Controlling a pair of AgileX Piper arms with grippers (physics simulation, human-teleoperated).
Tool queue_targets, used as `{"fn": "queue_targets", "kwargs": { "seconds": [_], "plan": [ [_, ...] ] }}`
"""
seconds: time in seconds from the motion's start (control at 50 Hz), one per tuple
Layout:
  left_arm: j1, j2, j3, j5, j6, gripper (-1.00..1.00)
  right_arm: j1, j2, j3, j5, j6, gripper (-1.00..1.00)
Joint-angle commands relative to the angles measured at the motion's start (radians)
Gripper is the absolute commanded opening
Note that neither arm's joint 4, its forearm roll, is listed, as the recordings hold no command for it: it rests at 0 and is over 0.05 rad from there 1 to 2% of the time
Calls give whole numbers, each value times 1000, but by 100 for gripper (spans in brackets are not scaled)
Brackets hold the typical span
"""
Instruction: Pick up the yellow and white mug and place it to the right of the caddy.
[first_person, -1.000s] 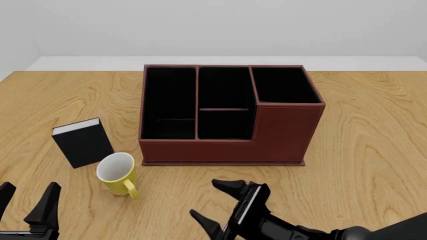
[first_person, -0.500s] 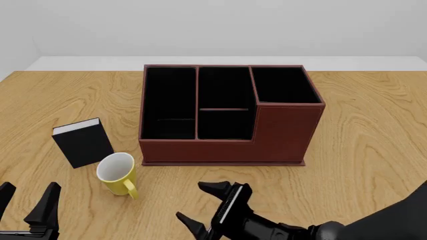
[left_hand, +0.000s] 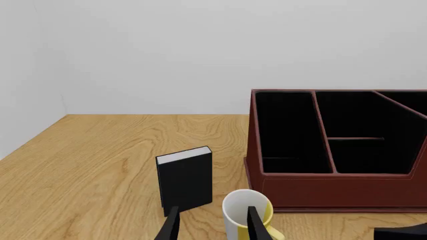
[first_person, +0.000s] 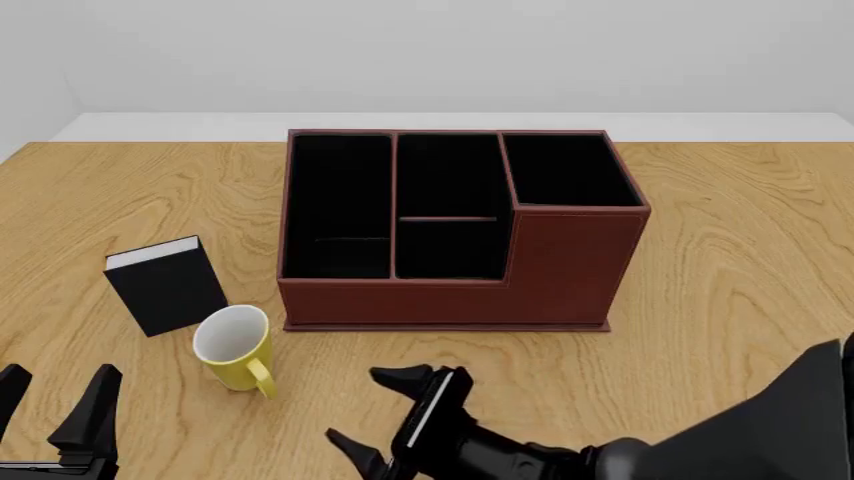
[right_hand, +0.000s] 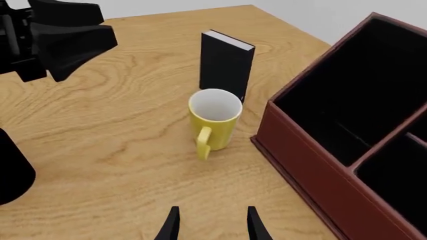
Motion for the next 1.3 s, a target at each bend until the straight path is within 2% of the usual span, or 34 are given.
{"fn": "queue_targets", "kwargs": {
  "seconds": [0.02,1.3],
  "plan": [
    [0,0,0,0,0,100,16,24,-41,18,-1,100],
    [0,0,0,0,0,100,47,180,-263,112,6,100]
  ]
}}
